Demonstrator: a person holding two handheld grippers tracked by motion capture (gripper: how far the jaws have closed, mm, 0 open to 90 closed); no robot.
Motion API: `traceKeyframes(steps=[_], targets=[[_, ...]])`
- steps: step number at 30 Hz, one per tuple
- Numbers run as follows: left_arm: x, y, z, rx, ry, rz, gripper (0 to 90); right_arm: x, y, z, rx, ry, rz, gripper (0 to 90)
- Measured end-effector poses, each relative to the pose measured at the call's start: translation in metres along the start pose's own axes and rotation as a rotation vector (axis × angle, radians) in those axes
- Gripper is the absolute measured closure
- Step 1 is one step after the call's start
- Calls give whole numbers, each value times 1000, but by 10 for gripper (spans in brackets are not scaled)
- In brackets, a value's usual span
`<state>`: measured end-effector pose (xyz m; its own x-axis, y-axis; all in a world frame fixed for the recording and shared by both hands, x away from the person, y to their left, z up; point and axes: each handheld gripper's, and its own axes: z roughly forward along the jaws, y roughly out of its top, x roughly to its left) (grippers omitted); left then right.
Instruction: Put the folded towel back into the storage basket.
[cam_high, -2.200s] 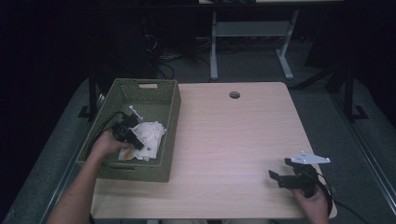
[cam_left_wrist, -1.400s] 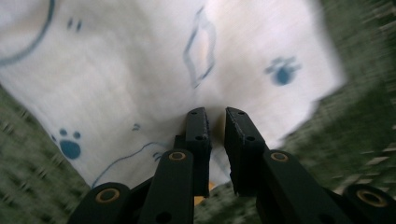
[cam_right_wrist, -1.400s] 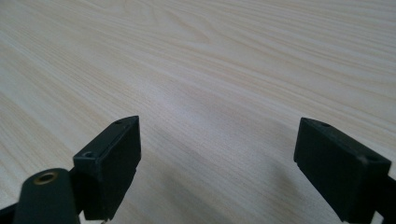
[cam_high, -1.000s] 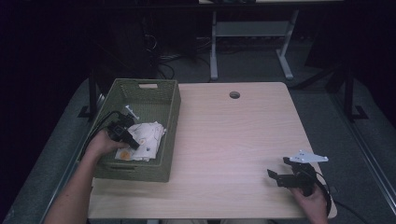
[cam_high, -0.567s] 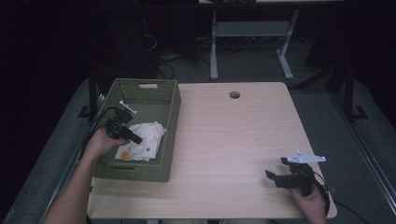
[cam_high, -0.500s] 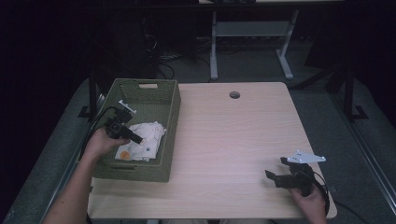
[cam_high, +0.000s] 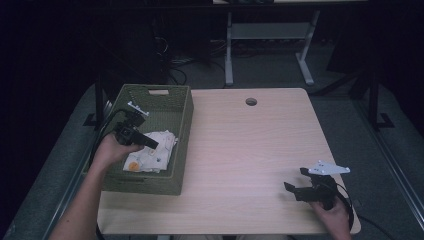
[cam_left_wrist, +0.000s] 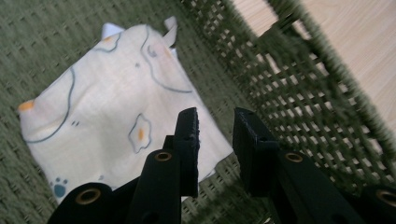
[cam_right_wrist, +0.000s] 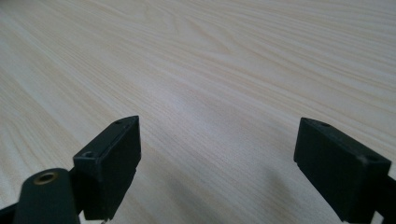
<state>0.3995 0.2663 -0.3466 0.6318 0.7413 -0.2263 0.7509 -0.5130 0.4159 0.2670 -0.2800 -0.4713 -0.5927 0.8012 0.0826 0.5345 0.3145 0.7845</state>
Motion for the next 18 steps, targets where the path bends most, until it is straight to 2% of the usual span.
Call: traceKeyframes(steps=[9,12,18], targets=[[-20,11,-6,-32,-4,29,714,-2,0,-1,-5,16,-2,144],[-25,14,-9,-61,-14,24,714,-3,-1,-2,-8,20,-4,144],[-36,17,-11,-81,-17,38,710,-6,-1,-2,-13,26,4,145]])
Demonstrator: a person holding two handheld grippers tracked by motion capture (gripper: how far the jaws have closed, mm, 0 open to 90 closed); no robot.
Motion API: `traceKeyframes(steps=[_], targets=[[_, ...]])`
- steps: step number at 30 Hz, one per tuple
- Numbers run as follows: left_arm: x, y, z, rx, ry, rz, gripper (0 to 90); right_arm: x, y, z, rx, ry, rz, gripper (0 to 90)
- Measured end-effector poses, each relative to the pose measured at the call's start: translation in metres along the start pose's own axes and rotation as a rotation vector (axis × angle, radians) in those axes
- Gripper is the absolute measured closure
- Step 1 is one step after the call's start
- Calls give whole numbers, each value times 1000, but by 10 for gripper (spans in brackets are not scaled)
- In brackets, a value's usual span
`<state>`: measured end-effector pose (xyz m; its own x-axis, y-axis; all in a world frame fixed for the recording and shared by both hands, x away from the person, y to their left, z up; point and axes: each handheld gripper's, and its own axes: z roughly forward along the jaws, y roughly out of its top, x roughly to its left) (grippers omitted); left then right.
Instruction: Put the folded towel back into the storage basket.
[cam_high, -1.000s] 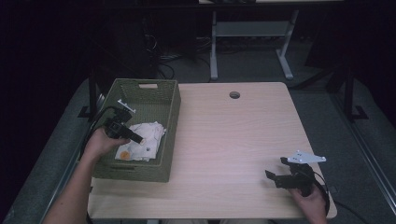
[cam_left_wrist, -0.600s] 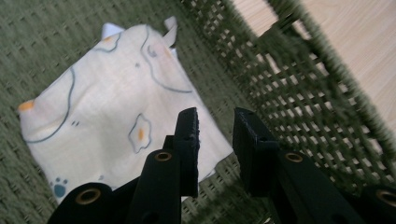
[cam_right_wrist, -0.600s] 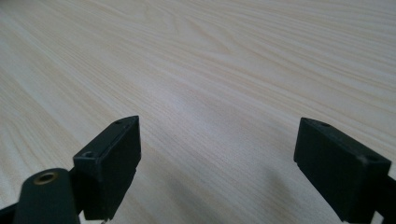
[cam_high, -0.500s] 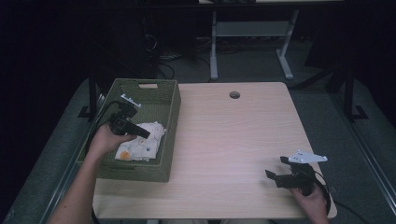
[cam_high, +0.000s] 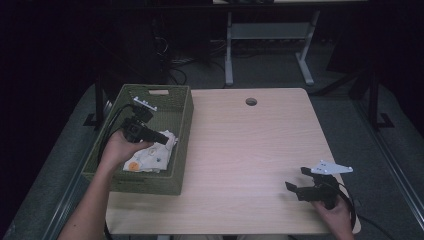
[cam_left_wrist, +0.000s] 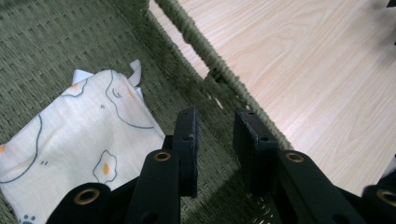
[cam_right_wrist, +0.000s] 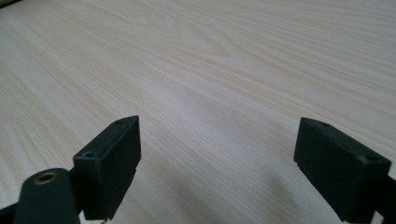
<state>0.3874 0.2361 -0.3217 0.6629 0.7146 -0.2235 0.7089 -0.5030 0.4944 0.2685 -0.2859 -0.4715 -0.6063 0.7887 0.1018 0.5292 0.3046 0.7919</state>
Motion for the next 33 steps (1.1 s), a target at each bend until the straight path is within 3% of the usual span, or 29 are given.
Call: traceKeyframes(steps=[6,18,33], targets=[[-14,7,-2,-33,-24,22,701,-1,0,1,0,4,-4,145],[-42,22,10,-49,-51,89,677,0,1,-1,-3,3,0,144],[-90,37,46,-76,-101,142,622,0,1,-3,-8,8,-4,144]])
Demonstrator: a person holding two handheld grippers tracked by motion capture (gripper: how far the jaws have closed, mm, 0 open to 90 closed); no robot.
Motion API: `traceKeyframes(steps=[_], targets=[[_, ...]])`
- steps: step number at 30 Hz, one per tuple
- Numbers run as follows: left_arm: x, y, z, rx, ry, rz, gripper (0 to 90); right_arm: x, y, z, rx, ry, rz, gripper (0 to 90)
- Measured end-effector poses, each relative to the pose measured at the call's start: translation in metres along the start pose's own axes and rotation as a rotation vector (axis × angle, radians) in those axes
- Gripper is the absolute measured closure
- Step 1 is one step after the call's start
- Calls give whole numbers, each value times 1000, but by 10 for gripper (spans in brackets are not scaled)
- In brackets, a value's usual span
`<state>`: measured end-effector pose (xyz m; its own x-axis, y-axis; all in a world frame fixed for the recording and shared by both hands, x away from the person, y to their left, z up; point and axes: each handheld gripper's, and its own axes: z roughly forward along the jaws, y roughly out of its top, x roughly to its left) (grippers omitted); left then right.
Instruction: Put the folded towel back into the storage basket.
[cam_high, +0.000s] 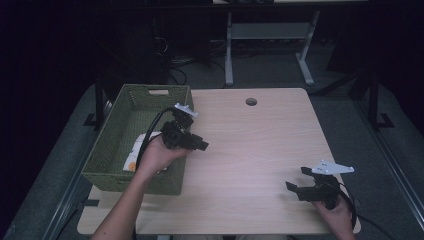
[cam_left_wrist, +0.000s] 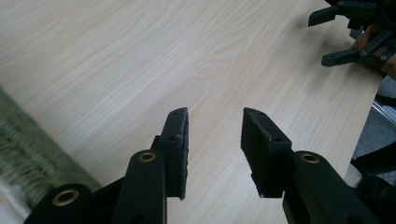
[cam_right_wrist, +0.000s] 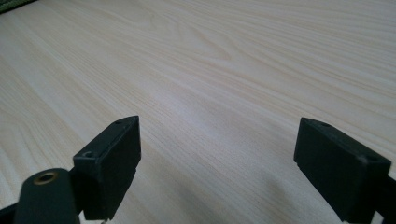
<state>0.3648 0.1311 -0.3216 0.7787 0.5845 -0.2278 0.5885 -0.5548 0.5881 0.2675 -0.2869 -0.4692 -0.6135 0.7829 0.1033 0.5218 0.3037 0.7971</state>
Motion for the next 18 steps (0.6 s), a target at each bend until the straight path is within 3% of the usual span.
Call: traceKeyframes(steps=[11,18], targets=[[-35,5,35,-41,-30,25,572,-1,0,-2,-4,-6,3,144],[-52,3,58,-36,-36,45,530,-2,-1,-4,-8,-14,6,144]])
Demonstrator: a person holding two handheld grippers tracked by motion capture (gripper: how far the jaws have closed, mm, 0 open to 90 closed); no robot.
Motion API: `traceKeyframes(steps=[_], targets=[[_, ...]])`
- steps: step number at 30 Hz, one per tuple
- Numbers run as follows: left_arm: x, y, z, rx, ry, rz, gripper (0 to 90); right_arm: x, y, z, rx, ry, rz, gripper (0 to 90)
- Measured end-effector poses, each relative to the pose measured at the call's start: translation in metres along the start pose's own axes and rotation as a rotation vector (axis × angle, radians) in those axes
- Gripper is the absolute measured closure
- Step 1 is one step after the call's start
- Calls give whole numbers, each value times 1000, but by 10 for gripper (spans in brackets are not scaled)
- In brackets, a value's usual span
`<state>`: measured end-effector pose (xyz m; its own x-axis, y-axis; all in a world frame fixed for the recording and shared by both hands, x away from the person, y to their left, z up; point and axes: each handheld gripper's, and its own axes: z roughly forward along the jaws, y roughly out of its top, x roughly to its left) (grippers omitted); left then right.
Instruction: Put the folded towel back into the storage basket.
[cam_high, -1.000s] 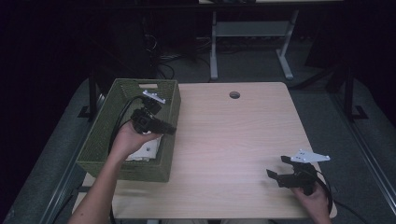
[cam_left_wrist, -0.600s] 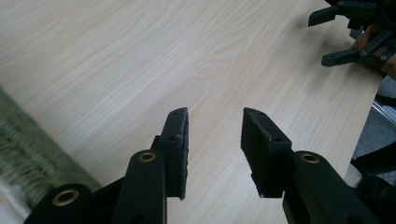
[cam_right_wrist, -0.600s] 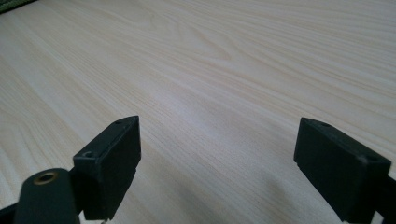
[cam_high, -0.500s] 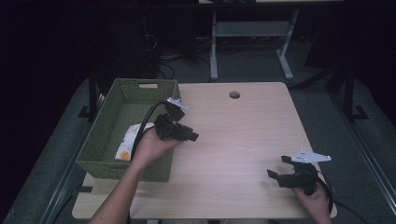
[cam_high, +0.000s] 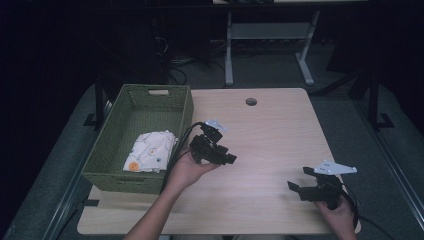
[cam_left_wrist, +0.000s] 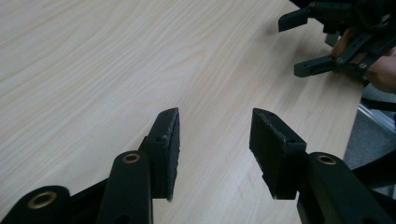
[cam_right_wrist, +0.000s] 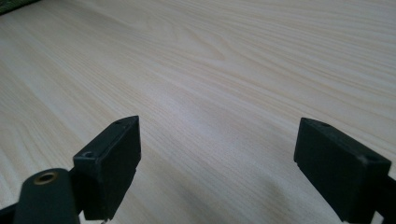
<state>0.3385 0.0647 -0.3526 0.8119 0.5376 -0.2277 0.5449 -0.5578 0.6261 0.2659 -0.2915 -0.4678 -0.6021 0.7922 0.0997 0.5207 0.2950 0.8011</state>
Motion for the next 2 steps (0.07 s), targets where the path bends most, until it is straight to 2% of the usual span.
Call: traceKeyframes(steps=[2], targets=[[-4,-1,5,-7,-13,-2,520,0,0,-1,-1,-2,0,144]])
